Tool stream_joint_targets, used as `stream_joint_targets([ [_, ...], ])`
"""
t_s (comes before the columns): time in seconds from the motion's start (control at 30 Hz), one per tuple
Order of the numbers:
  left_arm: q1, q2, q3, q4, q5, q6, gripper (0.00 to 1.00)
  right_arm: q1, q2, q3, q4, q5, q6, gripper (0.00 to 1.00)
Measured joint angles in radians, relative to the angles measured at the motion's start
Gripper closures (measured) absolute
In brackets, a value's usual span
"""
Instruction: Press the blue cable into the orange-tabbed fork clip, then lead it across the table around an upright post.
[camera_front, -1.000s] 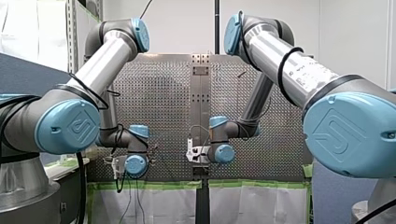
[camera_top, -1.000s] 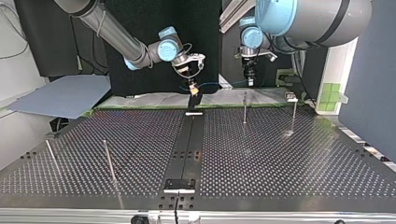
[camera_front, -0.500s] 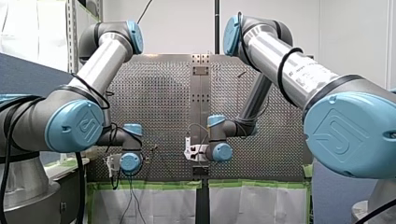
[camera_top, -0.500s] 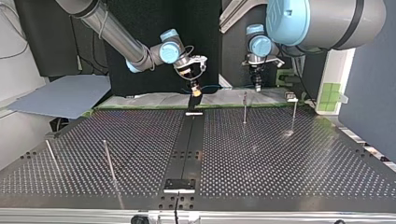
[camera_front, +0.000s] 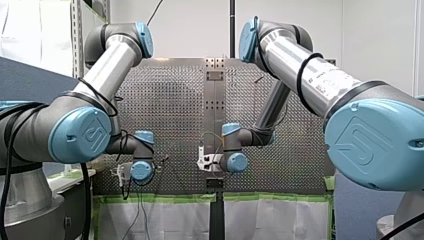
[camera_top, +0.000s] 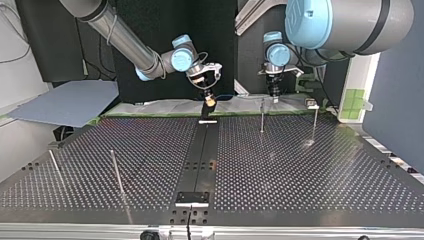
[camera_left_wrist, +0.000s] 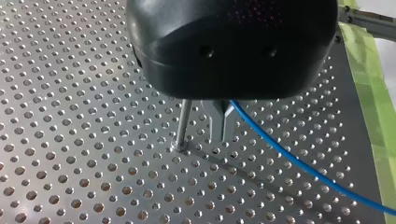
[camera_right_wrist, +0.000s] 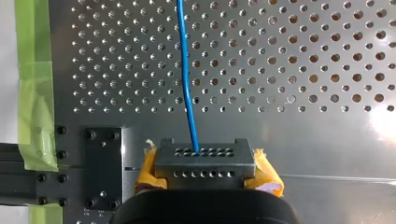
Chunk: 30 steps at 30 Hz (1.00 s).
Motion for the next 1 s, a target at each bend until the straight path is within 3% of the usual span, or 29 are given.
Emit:
stream_joint_targets([
  [0.37, 0.005, -0.001, 0.048, -0.053, 0.022, 0.004, 1.00, -0.006, 0.001, -0.008, 0.005, 0.003, -0.001, 1.00],
  [1.0, 0.031, -0.001, 0.124, -0.151, 0.066, 0.001, 1.00, -0.042, 0.001, -0.019, 0.010, 0.011, -0.005, 1.00],
])
